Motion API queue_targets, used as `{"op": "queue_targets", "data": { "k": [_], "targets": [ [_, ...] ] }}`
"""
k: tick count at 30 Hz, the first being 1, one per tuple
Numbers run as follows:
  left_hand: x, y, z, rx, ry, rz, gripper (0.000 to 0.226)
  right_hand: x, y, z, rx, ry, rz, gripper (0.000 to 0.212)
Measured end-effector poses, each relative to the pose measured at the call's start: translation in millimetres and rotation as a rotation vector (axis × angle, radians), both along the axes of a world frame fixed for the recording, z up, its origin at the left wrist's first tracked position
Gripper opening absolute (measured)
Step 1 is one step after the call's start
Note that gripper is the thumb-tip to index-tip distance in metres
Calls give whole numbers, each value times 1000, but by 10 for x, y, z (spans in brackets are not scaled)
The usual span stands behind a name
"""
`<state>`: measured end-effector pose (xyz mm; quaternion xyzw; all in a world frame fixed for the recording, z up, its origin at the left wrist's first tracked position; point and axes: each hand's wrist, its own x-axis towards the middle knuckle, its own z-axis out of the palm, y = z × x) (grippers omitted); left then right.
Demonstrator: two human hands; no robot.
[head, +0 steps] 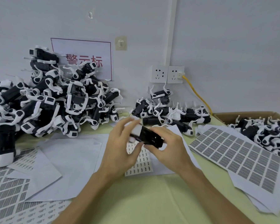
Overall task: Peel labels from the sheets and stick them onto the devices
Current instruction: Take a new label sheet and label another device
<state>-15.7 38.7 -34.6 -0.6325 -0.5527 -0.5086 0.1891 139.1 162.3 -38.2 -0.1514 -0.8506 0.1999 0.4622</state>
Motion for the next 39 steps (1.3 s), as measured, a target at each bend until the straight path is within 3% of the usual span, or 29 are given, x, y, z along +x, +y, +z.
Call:
{"op": "queue_targets", "data": {
  "k": [3, 8, 12, 15, 17, 21, 23, 27, 29, 31, 36, 39],
  "targets": [
    [3, -12, 65, -30, -246, -4, 58, -28, -66, 13, -244, 26, 92, 32],
    [-49, 4, 58, -68, -527, 3, 39, 7, -53, 64, -625, 31, 284, 43],
    [-79, 34, 24, -55, -571, 53, 24, 21, -52, 186, -871, -32, 328, 21],
    [-113, 34, -1, -64, -509, 109, 25, 65, -21, 262, -1118, 51, 258, 28],
    [-138, 33, -20, -79, -504, 114, 28, 144, 72, 339, -1180, 262, 292, 30],
    [-145, 60, -53, -109, -514, 79, 33, 533, 441, 481, -1249, 966, 653, 48],
    [-127, 68, -66, -124, -512, 71, 35, 705, 598, 493, -1285, 1114, 653, 55],
    [-121, 88, -110, -266, -479, 77, 28, 666, 664, 373, -1293, 878, 70, 38],
    [-145, 93, -156, -421, -427, 112, 25, 541, 590, 313, -1319, 699, -100, 25],
    [-142, 91, -183, -585, -343, 150, 32, 446, 511, 292, -1278, 542, -102, 19],
    [-133, 138, -242, -877, -1, 210, 51, 229, 248, 241, -849, 163, -69, 21],
    [-145, 161, -308, -958, 123, 240, 55, 94, 109, 100, -583, -82, -72, 25]
  ]
}}
